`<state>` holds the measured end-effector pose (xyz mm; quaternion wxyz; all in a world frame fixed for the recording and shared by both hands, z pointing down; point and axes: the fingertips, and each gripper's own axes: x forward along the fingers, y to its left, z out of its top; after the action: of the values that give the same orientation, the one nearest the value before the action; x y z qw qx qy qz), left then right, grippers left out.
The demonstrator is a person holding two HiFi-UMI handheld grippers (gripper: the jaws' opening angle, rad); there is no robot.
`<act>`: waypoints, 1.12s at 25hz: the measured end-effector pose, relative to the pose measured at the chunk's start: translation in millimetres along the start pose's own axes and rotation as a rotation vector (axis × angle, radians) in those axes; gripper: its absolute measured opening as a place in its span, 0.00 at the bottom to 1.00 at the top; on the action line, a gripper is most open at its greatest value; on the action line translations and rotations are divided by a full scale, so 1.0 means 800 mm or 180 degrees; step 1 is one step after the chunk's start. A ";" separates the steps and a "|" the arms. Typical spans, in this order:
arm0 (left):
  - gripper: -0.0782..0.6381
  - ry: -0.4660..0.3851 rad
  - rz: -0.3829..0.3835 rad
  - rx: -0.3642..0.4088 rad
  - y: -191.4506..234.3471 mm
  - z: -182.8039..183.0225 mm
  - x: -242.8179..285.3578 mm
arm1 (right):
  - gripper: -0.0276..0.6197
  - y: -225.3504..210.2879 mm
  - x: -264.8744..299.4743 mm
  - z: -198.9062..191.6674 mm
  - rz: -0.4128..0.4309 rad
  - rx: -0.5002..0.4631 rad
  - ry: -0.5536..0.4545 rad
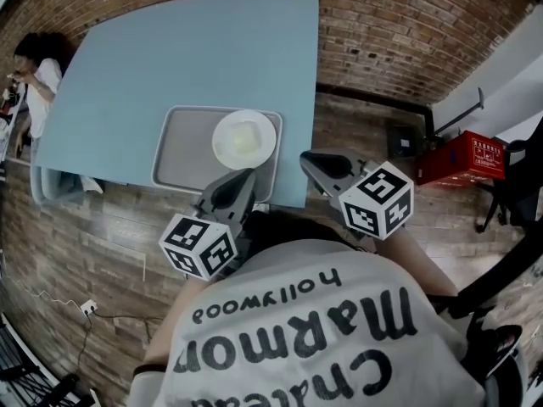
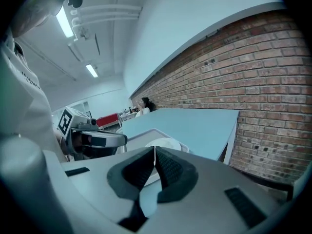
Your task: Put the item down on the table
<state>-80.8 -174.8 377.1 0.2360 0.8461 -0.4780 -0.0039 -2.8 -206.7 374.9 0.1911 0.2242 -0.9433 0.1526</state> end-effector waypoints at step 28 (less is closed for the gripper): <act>0.12 -0.0199 -0.0017 0.0101 -0.019 0.013 -0.015 | 0.06 0.001 -0.016 -0.005 -0.0052 -0.0165 0.0037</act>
<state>-77.4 -162.7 359.1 0.2074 0.8505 -0.4828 -0.0233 8.7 -199.9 372.2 0.2037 0.2259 -0.9440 0.1279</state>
